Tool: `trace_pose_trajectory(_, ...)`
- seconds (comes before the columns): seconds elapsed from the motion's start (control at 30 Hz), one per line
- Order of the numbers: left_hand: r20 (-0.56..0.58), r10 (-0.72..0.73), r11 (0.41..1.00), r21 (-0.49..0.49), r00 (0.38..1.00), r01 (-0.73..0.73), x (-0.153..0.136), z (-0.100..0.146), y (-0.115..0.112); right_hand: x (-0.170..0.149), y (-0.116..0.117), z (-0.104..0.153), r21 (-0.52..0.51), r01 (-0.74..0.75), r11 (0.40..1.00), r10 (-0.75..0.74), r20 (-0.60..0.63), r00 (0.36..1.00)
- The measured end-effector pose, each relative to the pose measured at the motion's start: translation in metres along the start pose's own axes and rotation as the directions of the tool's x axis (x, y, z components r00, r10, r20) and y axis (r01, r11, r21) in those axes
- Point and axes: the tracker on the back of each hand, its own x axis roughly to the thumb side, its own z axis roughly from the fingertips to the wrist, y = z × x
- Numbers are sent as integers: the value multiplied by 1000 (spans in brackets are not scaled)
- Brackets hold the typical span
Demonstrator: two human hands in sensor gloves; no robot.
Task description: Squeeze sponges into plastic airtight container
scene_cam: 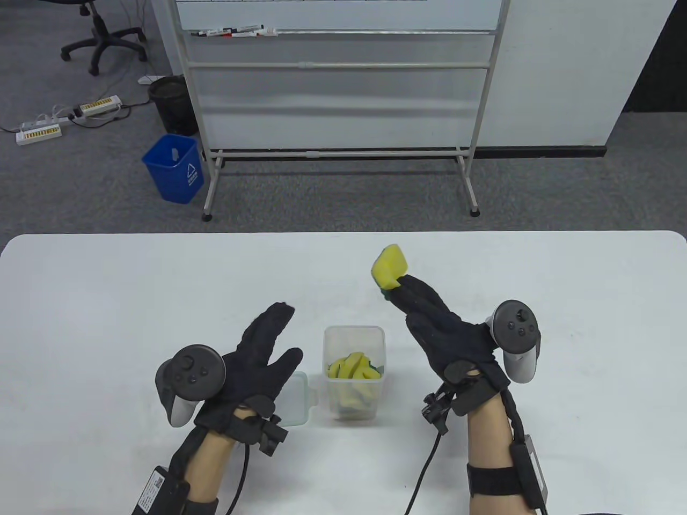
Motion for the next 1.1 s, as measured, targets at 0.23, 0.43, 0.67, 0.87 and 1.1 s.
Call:
trace_pose_trajectory(0.23,-27,358,933,-41,933,-359,5,-22,-16,19,47,-7,240,293,925,-314,55,948)
trace_pose_trajectory(0.43,-11,367,929,-48,930,-367,1,-27,-15,18,53,-5,182,203,962,-208,11,978)
trace_pose_trajectory(0.67,7,66,997,32,998,-66,9,-25,-3,26,34,4,-102,-54,993,53,-9,999)
trace_pose_trajectory(0.87,67,-217,974,-53,974,220,24,-27,-8,39,42,8,-170,-333,927,340,15,940)
trace_pose_trajectory(1.1,164,-433,881,-130,886,455,41,-25,-26,37,69,-3,59,-606,794,607,-14,794)
